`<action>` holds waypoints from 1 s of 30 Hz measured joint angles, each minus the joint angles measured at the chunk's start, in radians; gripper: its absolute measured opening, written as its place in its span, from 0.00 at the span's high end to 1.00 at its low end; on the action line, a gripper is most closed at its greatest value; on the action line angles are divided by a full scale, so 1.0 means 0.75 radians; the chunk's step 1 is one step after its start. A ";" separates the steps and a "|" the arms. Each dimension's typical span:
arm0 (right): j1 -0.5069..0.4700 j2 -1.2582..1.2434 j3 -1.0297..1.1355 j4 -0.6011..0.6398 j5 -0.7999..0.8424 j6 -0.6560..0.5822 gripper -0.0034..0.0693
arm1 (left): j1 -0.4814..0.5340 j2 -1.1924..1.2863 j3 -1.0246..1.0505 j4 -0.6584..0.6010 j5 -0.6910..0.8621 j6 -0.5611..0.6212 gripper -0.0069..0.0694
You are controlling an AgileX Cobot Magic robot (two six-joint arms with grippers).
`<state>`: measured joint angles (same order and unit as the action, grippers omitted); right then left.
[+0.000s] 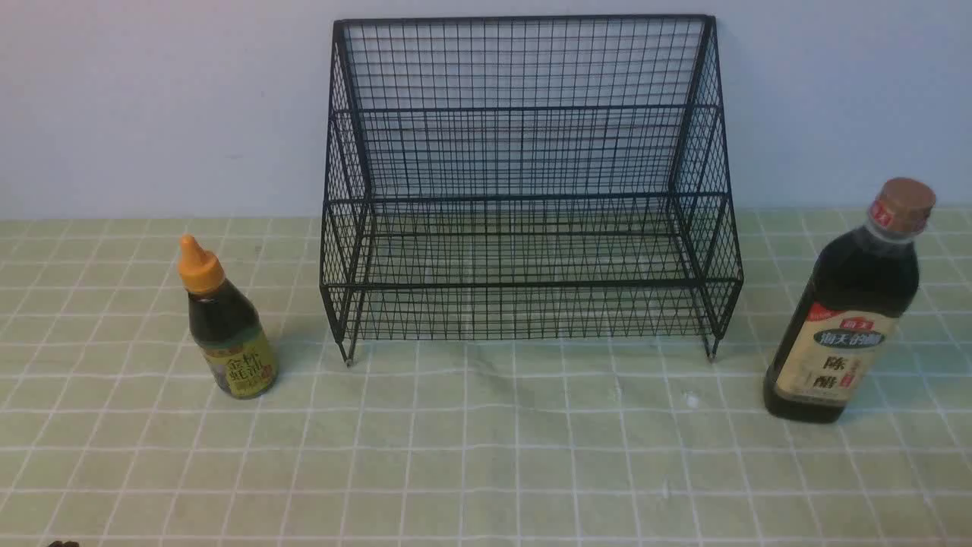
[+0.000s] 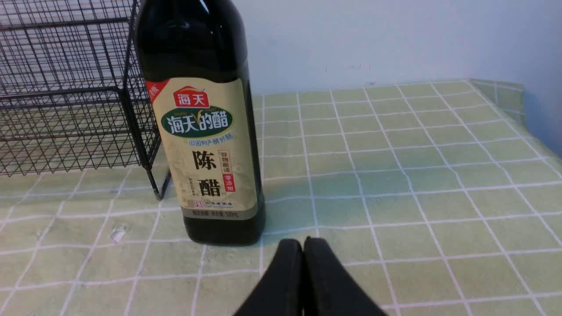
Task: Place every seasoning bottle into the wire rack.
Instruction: Use the right arm to grab the condiment bottle closest to it
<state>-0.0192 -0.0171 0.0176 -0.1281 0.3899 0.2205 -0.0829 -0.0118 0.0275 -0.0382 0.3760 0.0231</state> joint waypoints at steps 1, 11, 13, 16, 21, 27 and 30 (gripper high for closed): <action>0.000 0.000 0.000 0.000 0.000 0.000 0.97 | 0.000 0.000 0.000 0.000 0.000 0.000 0.92; 0.000 0.000 0.000 0.000 0.000 0.000 0.97 | 0.000 0.000 0.000 0.000 0.000 0.000 0.92; 0.000 0.000 0.000 0.000 0.000 0.000 0.97 | 0.000 0.000 0.000 0.000 0.000 0.000 0.92; 0.000 0.000 0.000 0.000 0.000 0.000 0.97 | 0.000 0.000 0.000 0.000 0.000 0.000 0.92; 0.000 0.000 0.010 0.020 -0.068 0.013 0.97 | 0.000 0.000 0.000 0.000 0.000 0.000 0.92; 0.000 0.000 0.015 0.183 -0.520 0.182 0.97 | 0.000 0.000 0.000 0.000 0.000 0.000 0.92; 0.000 0.000 0.015 0.214 -0.702 0.226 0.97 | 0.000 0.000 0.000 0.000 0.000 0.000 0.92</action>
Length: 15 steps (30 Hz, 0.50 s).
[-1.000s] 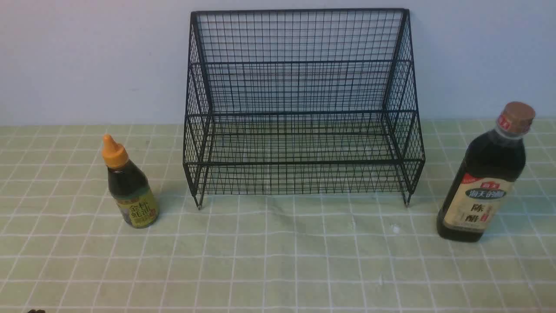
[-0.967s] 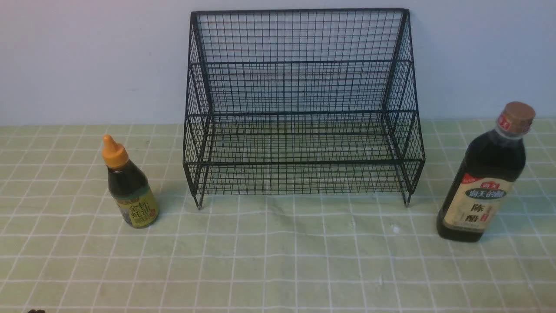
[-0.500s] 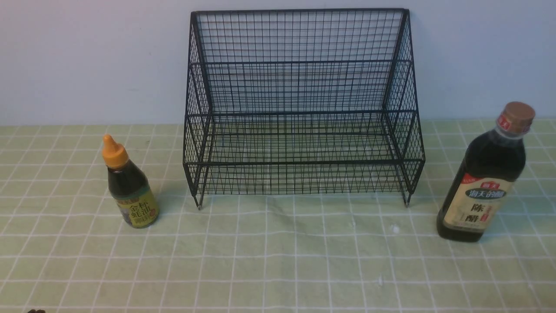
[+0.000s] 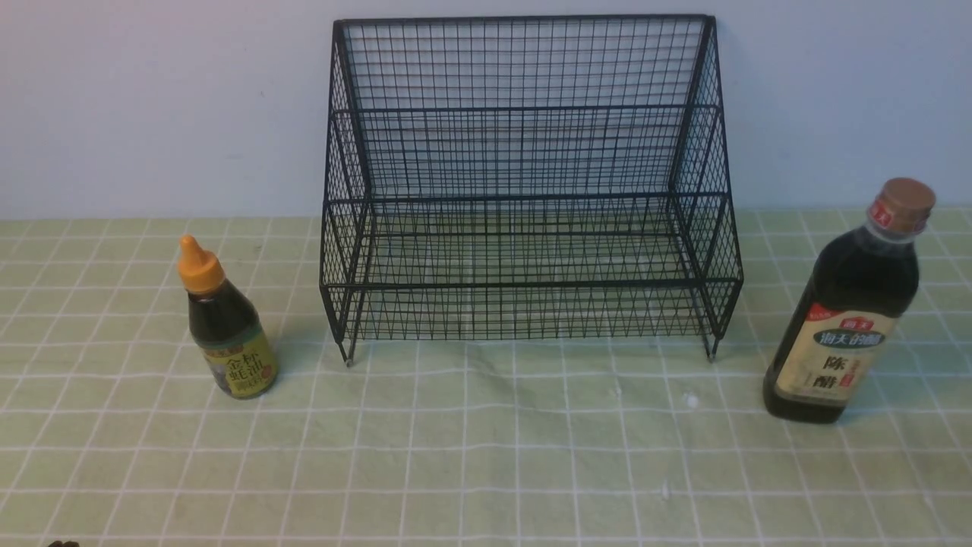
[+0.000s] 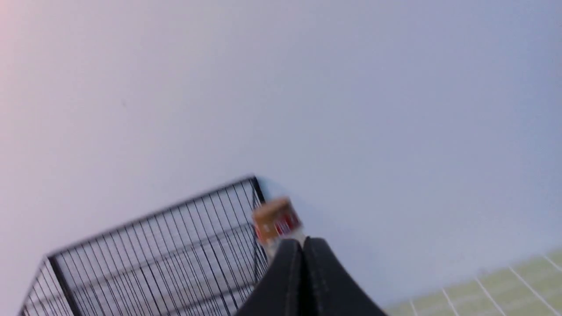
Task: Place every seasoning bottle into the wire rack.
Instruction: Use the right arm to grab the condiment bottle closest to it
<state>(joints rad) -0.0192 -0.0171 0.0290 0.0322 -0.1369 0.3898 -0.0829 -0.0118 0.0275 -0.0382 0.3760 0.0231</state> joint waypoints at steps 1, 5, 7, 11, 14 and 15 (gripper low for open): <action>0.000 0.000 0.000 0.000 -0.029 0.000 0.97 | 0.000 0.000 0.000 0.000 0.000 0.000 0.92; 0.000 0.000 0.000 -0.024 -0.036 -0.048 0.97 | 0.000 0.000 0.000 0.000 0.000 0.000 0.92; 0.000 0.000 0.000 -0.043 -0.025 -0.087 0.97 | 0.000 0.000 0.000 0.000 0.000 0.000 0.92; 0.000 0.000 0.000 -0.035 -0.119 -0.091 0.97 | 0.000 0.000 0.000 0.000 0.000 0.000 0.92; 0.000 0.000 -0.029 -0.030 -0.159 -0.040 0.97 | 0.000 0.000 0.000 0.000 0.000 0.000 0.92; 0.000 0.043 -0.157 -0.030 -0.081 0.067 0.97 | 0.000 0.000 0.000 0.000 0.000 0.000 0.92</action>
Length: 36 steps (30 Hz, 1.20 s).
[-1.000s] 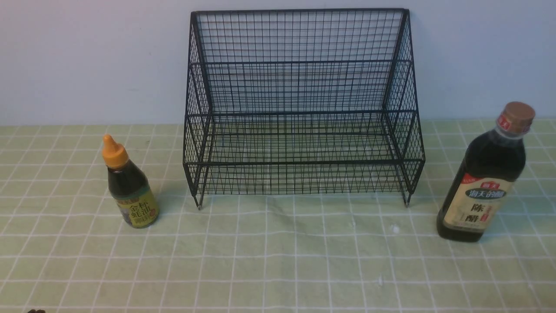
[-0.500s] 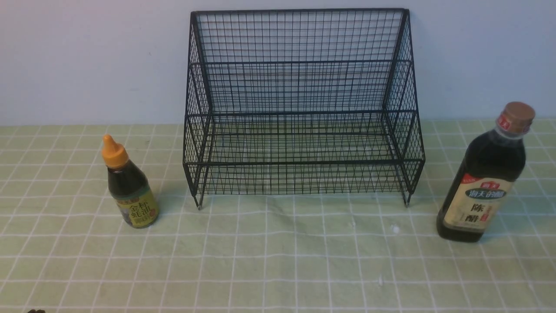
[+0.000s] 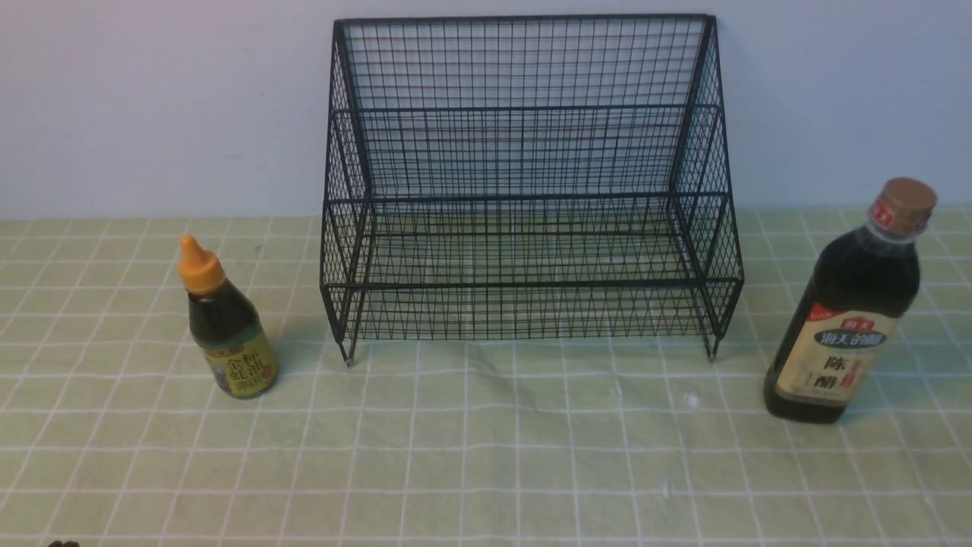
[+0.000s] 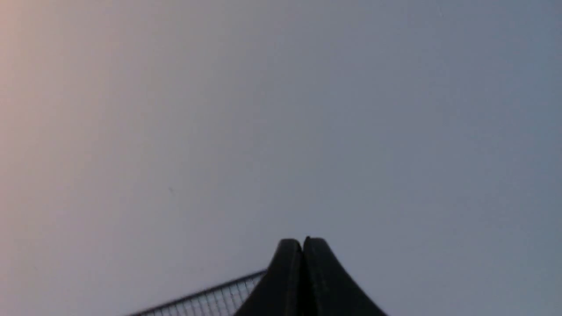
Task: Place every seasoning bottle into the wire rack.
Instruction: Use the right arm to grab the condiment bottle closest to it
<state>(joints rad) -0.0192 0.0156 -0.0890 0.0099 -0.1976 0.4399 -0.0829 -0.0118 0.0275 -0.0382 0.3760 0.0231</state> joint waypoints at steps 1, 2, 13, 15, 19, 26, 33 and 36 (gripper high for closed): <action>0.000 0.031 -0.049 -0.013 0.053 0.044 0.97 | 0.000 0.000 0.000 0.000 0.000 0.000 0.92; 0.000 0.080 -0.139 -0.032 0.136 0.092 0.97 | 0.000 0.000 0.000 0.000 0.000 0.000 0.92; 0.189 0.927 -1.057 -0.111 1.484 -0.213 0.97 | 0.000 0.000 0.000 0.000 0.000 0.000 0.92; 0.229 1.119 -1.196 -0.028 1.679 -0.333 0.97 | 0.000 0.000 0.000 0.000 0.000 0.000 0.92; 0.239 1.328 -1.399 0.064 1.732 -0.422 0.97 | 0.000 0.000 0.000 0.000 0.000 0.000 0.92; 0.239 1.512 -1.568 -0.021 1.689 -0.433 0.90 | 0.000 0.000 0.000 0.000 0.000 0.000 0.92; 0.239 1.703 -1.587 -0.032 1.546 -0.419 0.54 | 0.000 0.000 0.000 0.000 0.000 0.000 0.92; 0.239 1.783 -1.589 -0.044 1.502 -0.392 0.35 | 0.000 0.000 0.000 0.000 0.000 0.000 0.92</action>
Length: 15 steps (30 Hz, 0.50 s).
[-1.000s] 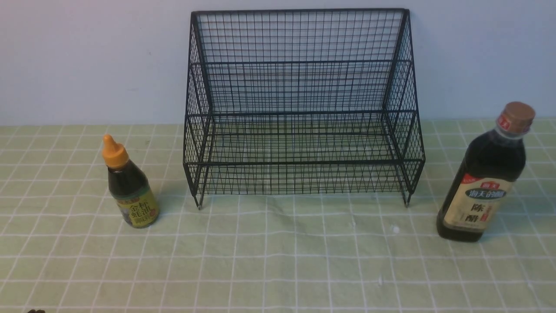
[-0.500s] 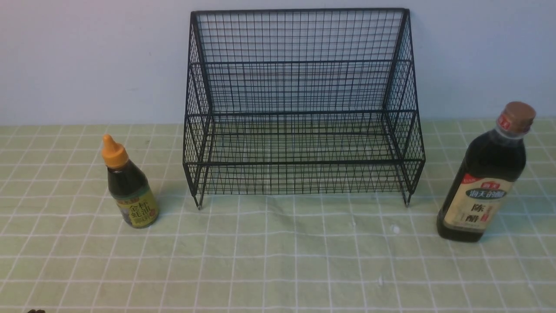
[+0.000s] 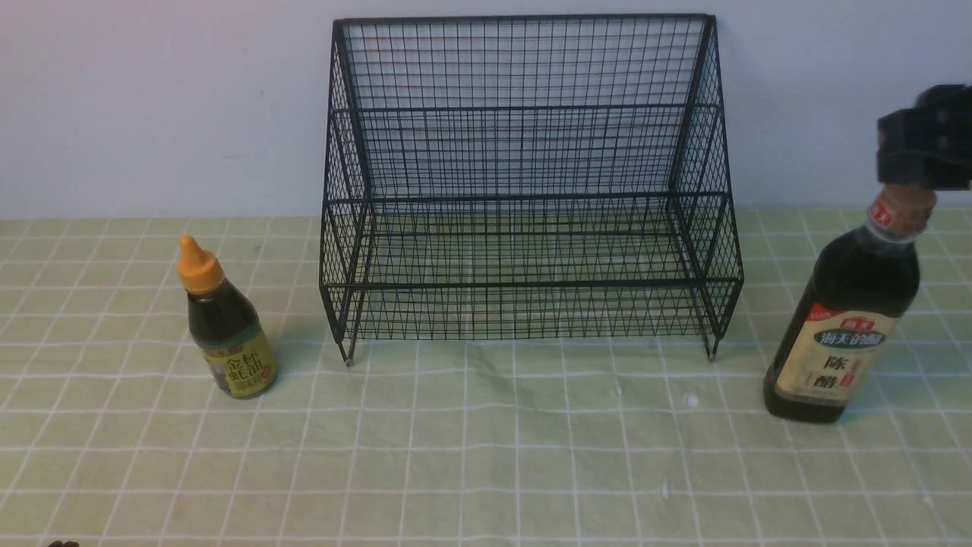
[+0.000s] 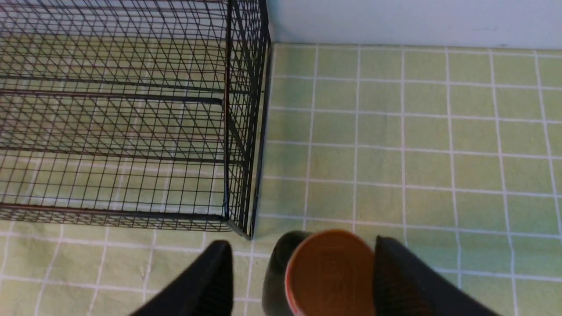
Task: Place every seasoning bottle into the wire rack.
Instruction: Use the right arm to grab the condiment bottle closest to it
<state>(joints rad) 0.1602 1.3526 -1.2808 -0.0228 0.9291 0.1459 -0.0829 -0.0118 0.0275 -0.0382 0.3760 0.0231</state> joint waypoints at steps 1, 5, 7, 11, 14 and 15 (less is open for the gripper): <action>0.000 0.037 0.000 -0.013 -0.012 0.019 0.28 | 0.000 0.000 0.000 0.000 0.000 0.000 0.92; 0.000 0.123 0.000 -0.088 -0.023 0.085 0.16 | 0.000 0.000 0.000 0.000 0.000 0.000 0.92; 0.000 0.164 0.000 -0.115 -0.020 0.122 0.14 | 0.000 0.000 0.000 0.000 0.000 0.000 0.92; 0.000 0.213 0.000 -0.128 0.007 0.149 0.23 | 0.000 0.000 0.000 0.000 0.000 0.000 0.92; 0.000 0.211 -0.001 -0.118 0.010 0.138 0.48 | 0.000 0.000 0.000 0.000 0.000 0.000 0.92; 0.000 0.206 -0.003 -0.109 0.002 0.131 0.54 | 0.000 0.000 0.000 0.000 0.000 0.000 0.92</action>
<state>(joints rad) 0.1602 1.5073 -1.2828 -0.1048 0.9304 0.2444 -0.0829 -0.0118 0.0275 -0.0382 0.3760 0.0231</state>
